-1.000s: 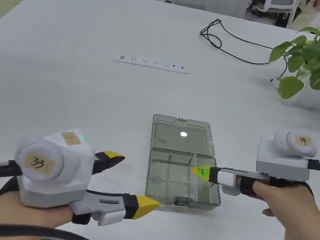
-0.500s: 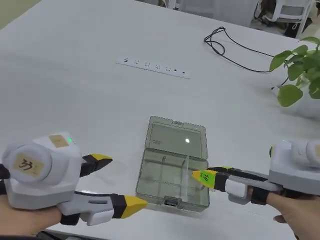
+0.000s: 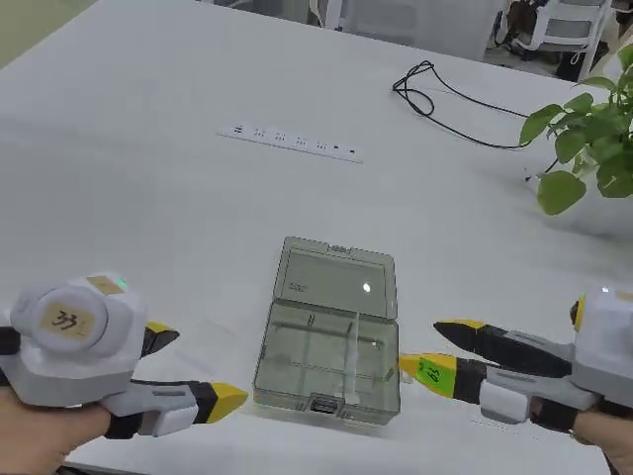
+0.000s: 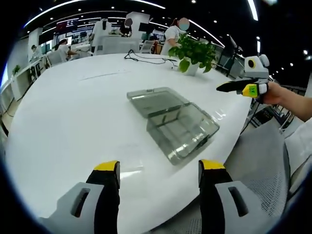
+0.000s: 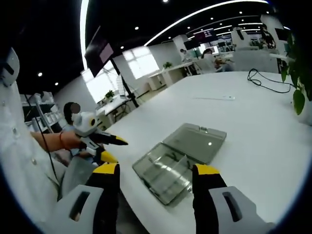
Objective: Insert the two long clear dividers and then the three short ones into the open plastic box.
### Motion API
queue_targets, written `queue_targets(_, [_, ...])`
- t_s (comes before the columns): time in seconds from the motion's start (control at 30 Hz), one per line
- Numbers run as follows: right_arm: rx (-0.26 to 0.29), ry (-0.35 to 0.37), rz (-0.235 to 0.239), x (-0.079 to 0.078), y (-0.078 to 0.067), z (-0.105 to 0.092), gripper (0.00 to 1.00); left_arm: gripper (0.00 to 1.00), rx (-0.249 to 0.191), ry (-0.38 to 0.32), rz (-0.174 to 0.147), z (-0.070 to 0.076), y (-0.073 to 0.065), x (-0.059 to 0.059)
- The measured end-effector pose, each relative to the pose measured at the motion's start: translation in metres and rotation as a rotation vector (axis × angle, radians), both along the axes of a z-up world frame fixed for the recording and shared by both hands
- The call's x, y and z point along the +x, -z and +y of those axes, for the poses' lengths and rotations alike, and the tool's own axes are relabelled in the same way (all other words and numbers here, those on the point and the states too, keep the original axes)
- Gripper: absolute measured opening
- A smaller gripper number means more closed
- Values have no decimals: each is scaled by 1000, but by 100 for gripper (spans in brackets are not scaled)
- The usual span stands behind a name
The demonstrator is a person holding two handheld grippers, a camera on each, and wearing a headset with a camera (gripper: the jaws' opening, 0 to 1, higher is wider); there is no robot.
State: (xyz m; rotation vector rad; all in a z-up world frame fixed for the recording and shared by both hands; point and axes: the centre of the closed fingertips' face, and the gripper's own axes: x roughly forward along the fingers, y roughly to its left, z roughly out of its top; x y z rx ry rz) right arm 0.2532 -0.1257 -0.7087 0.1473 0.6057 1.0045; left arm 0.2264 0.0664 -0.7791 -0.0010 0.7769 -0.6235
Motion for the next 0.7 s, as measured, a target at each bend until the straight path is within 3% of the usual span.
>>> queue_targets(0.03, [-2,-6,-7,-1,0,-1,62,65,17,-10,32,3,6,-2])
queue_targets(0.07, [1,-10,-15,-2,0,-3,63,65,26,-19,44,5,9,-1])
queue_targets(0.1, [2,-10,-22,-2,0,-3,65,66,29,-20,34,5,11,2])
queue_targets(0.17, [3,-14,-33,-3,0,-5,67,65,43,-33,69,9,19,1])
queue_targets(0.27, [5,-15,-40,-3,0,-8,67,65,65,-43,78,12,25,2])
queue_targets(0.4, [0,-13,-52,-1,0,-12,67,65,109,-50,119,16,38,0])
queue_targets(0.63, [8,-5,-61,3,-2,-14,67,63,158,-58,132,22,48,5])
queue_targets(0.7, [9,-2,-64,4,-2,-14,67,62,186,-62,150,25,54,6])
